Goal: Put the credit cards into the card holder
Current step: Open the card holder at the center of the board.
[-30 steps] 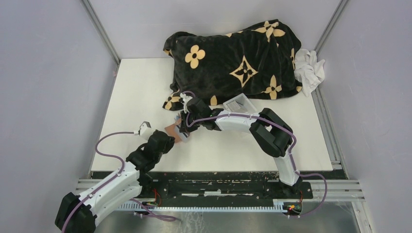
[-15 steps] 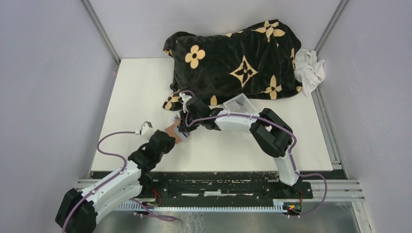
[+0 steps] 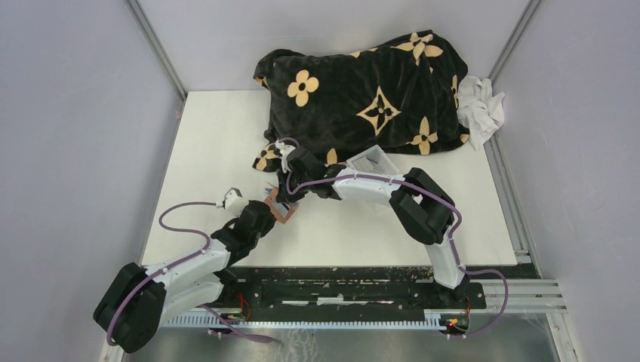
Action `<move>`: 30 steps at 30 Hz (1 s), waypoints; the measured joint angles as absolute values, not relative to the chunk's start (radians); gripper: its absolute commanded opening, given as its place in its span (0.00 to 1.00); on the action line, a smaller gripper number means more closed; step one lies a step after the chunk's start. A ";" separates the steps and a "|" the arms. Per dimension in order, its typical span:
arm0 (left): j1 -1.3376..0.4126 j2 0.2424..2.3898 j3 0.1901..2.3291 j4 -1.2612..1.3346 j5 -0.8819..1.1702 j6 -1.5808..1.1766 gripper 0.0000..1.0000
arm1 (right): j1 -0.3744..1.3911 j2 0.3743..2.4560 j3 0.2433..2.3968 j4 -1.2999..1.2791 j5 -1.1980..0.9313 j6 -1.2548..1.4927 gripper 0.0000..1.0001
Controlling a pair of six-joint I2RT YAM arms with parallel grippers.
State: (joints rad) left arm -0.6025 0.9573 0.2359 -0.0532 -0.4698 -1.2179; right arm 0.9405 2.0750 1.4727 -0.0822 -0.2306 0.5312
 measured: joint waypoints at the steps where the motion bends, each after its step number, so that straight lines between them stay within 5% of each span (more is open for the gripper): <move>1: -0.603 0.969 0.236 -0.044 -0.473 -1.218 0.05 | 0.941 2.075 1.477 -0.086 -0.230 0.528 0.01; 30: -0.603 1.214 0.289 0.131 -0.529 -1.218 0.03 | 0.875 2.075 1.559 -0.215 -0.208 0.402 0.01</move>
State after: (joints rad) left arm -0.6025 1.2140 0.2890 0.1307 -0.5289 -1.2179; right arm 0.8749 2.0750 1.5593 -0.2146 -0.2077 0.4023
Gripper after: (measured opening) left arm 0.043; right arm 0.014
